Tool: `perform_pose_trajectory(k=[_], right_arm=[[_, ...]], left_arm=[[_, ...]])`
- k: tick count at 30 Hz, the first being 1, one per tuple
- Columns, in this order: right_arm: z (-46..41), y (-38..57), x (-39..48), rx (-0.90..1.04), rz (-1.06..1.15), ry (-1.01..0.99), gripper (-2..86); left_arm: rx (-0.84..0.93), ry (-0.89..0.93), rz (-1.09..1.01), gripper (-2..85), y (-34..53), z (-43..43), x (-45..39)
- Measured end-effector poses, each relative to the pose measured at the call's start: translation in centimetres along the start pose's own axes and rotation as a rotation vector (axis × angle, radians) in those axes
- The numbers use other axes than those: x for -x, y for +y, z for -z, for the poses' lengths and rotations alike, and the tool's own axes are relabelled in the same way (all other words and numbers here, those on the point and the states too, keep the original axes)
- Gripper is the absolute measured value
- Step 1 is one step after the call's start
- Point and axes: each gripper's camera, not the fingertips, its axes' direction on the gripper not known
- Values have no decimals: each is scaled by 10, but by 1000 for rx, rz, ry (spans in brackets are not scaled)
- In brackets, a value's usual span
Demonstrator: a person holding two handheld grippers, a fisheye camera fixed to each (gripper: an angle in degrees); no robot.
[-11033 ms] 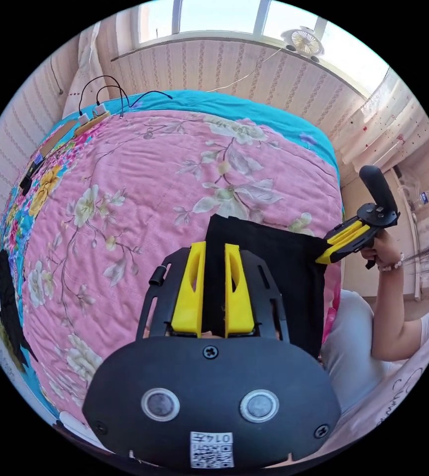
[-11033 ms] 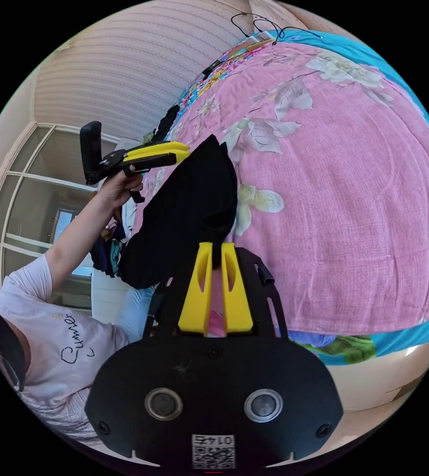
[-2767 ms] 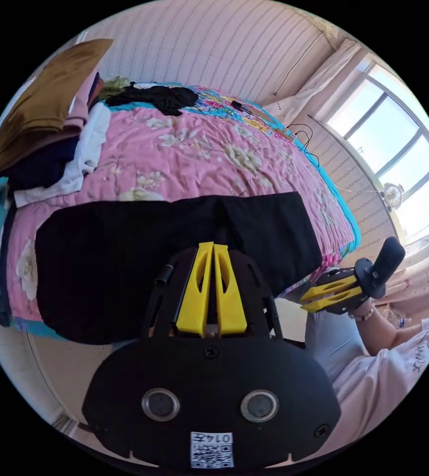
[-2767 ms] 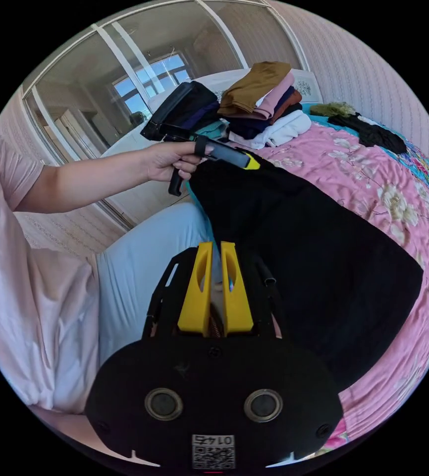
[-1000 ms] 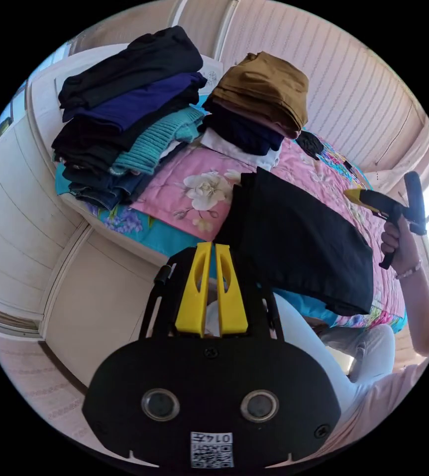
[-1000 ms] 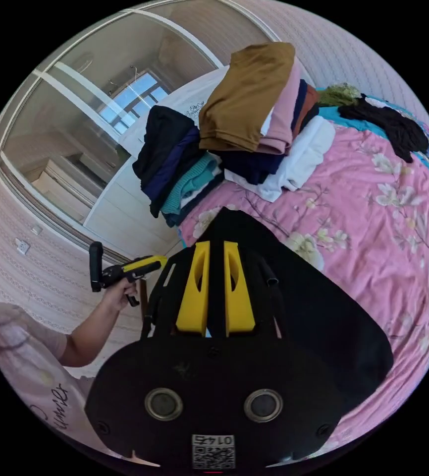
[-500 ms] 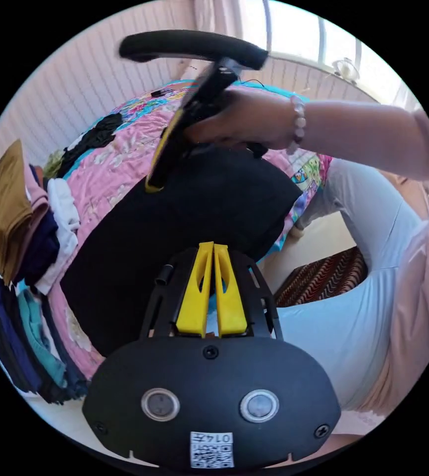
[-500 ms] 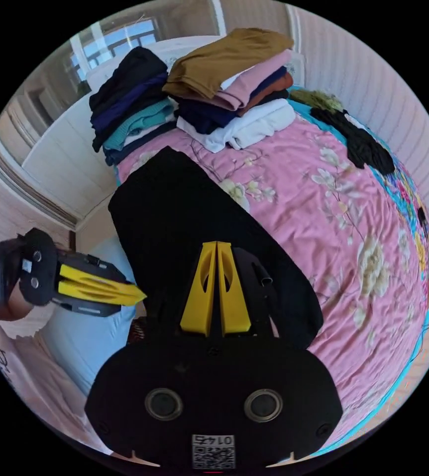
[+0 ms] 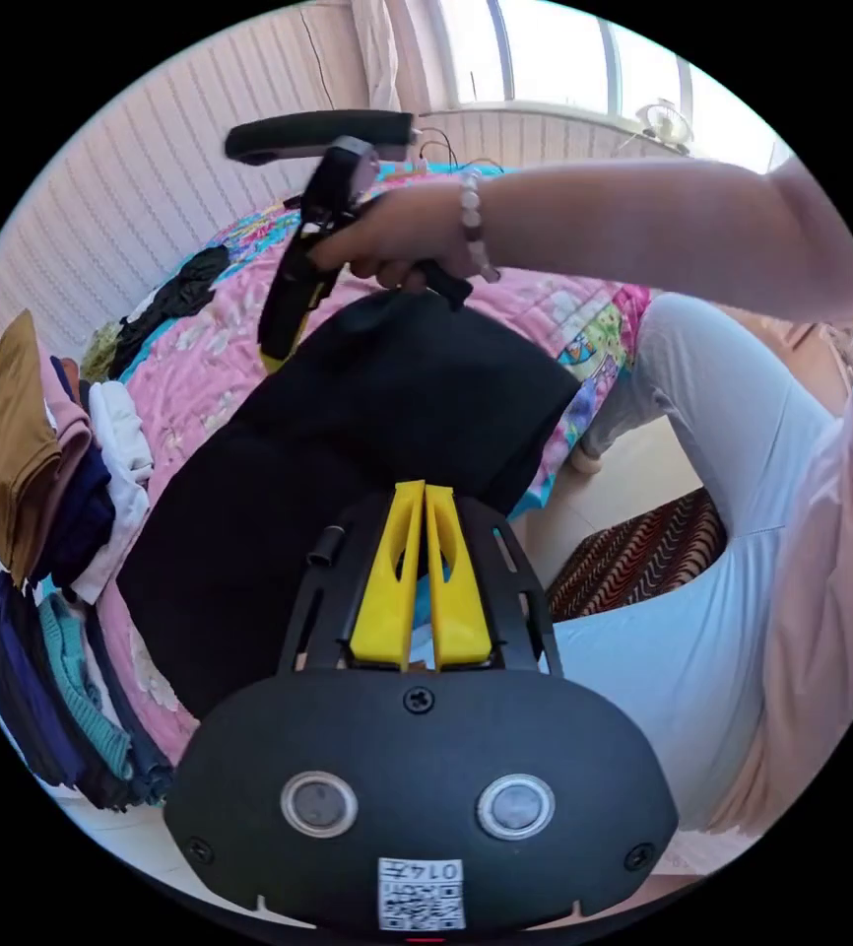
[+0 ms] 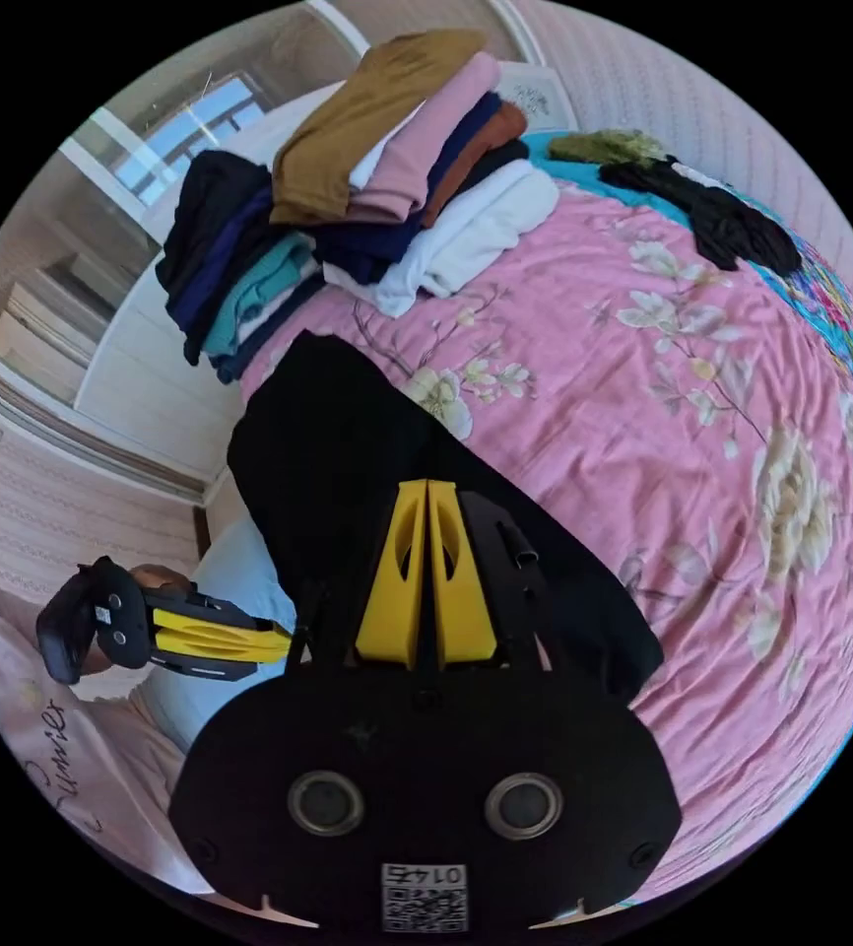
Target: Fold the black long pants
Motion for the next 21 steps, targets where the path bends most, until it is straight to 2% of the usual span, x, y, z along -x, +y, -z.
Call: perform_pose_trajectory(k=[4,6,9,15,19,21], right_arm=[[82,77,-66,-165,-219,107,9],[102,102,-93,-184,-320,124,26],[117,124,-126,-170,-420,76,63],[121,122,-175,-185,-524,-120,84],[120,100,-204,-95,-519,-257,29],[132,90,-206,-77,-473,-223,18]], left_arm=[[-110,72,16,73,-22,4,-22],[-125,124,10,111,-44,-11,-43],[-99,131,-29,121,-68,-34,-75],[104,-19,-111,105,-87,-93,-109],[106,-89,-135,48,-89,-95,-112],[94,-57,-123,23,-88,-93,-109]])
